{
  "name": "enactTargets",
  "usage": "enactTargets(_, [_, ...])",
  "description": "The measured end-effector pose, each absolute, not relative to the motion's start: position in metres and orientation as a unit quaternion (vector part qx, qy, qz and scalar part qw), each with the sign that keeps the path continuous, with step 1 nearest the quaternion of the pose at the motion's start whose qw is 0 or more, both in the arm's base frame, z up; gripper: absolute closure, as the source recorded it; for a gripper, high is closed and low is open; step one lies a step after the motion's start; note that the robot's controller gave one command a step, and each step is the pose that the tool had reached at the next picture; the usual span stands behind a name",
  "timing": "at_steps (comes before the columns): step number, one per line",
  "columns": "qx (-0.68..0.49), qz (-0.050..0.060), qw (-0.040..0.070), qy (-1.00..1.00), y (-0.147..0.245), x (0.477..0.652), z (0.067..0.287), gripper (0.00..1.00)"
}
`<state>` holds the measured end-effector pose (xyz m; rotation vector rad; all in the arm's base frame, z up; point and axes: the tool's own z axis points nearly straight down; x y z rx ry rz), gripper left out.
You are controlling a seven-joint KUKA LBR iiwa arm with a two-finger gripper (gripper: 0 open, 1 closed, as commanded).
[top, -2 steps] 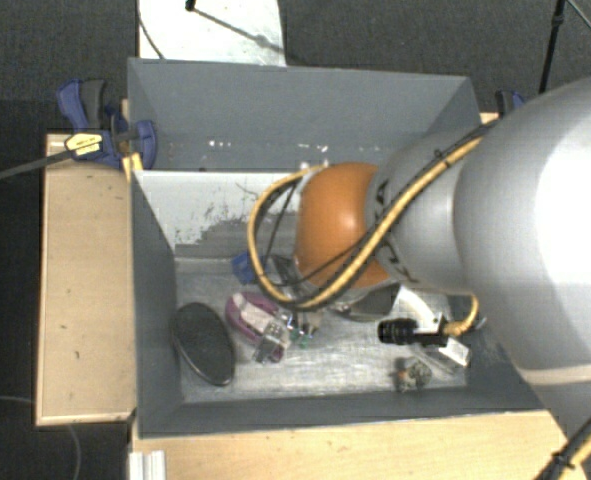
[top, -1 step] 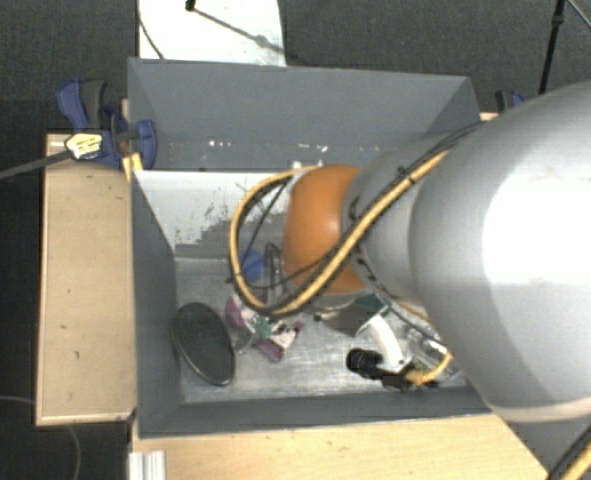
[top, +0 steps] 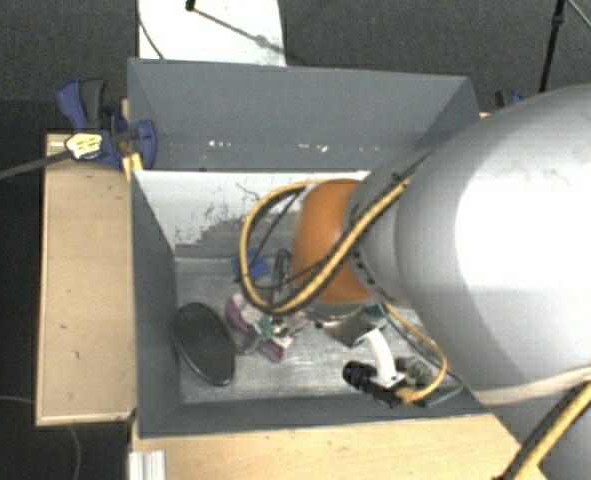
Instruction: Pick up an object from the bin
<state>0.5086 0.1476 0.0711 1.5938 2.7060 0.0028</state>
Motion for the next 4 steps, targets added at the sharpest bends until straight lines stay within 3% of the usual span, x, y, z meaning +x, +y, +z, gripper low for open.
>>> enactTargets(1, [0.508, 0.001, 0.001, 0.861, 0.148, 0.509, 0.072, 0.0])
enactTargets(2, [0.508, 0.003, 0.004, 0.861, 0.147, 0.511, 0.074, 1.0])
enactTargets(3, [0.506, 0.001, 0.001, 0.862, 0.147, 0.512, 0.129, 1.0])
enactTargets(4, [0.503, 0.001, 0.0, 0.864, 0.147, 0.512, 0.15, 1.0])
